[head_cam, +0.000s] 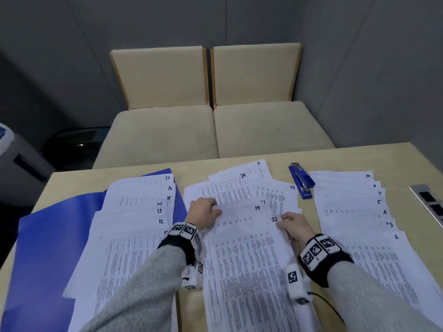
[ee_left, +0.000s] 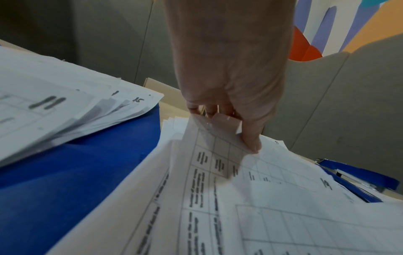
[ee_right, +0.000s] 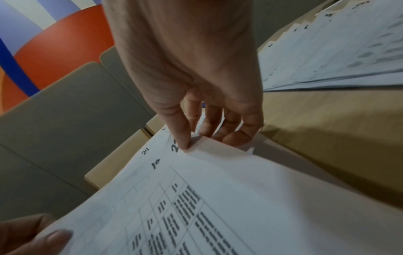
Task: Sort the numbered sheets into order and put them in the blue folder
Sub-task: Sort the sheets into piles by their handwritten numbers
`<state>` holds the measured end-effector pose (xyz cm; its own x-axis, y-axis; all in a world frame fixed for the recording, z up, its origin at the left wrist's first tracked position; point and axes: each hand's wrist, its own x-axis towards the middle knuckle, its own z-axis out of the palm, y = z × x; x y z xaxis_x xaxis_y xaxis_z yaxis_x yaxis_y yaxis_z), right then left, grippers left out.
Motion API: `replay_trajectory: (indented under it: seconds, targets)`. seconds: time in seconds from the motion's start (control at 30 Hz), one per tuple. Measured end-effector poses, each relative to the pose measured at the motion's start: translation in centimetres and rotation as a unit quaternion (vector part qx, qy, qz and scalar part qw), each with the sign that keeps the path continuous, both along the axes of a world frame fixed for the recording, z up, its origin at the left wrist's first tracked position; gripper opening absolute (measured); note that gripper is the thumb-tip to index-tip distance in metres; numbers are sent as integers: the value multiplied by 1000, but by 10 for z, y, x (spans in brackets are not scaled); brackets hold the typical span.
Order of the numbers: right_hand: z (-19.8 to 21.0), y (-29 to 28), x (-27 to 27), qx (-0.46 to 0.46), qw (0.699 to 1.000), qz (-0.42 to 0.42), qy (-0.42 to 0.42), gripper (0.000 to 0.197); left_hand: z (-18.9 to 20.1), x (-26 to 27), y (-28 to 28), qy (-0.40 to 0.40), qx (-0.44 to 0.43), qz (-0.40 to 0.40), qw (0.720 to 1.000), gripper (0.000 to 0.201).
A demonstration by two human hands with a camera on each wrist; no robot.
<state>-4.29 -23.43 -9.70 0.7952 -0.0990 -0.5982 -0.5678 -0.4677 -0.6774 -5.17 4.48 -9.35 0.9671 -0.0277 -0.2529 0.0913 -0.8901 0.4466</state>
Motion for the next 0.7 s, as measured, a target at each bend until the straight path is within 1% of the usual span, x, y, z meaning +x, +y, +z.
replay_trajectory:
  seconds: [0.07,0.17,0.27,0.4,0.47,0.53,0.6,0.7]
  targets:
    - [1,4,-1,8,1000,-1,7,14,0,1,0,1,-13,7,1000,30]
    - [4,4,-7,28,999,-18,27,24,1,1,3,-1,-18,16,1000,38]
    - [2,-1,-10,35,998,-29,32,22,6,0,5,-3,-9,15,1000,39]
    - [4,-6,-15,43,998,-39,28,19,9,0,4,-32,48,-41,997,32]
    - [8,-6,-16,47,998,-33,26,17,10,-2,2,-56,83,-69,993,33]
    - [10,-6,-16,52,998,-31,25,17,7,-4,2,-112,97,-81,986,32]
    - [8,-6,-16,57,997,-32,30,17,6,-6,2,-174,110,-89,975,25]
    - [4,-7,-17,54,998,-29,31,20,7,-10,4,-210,146,-96,962,16]
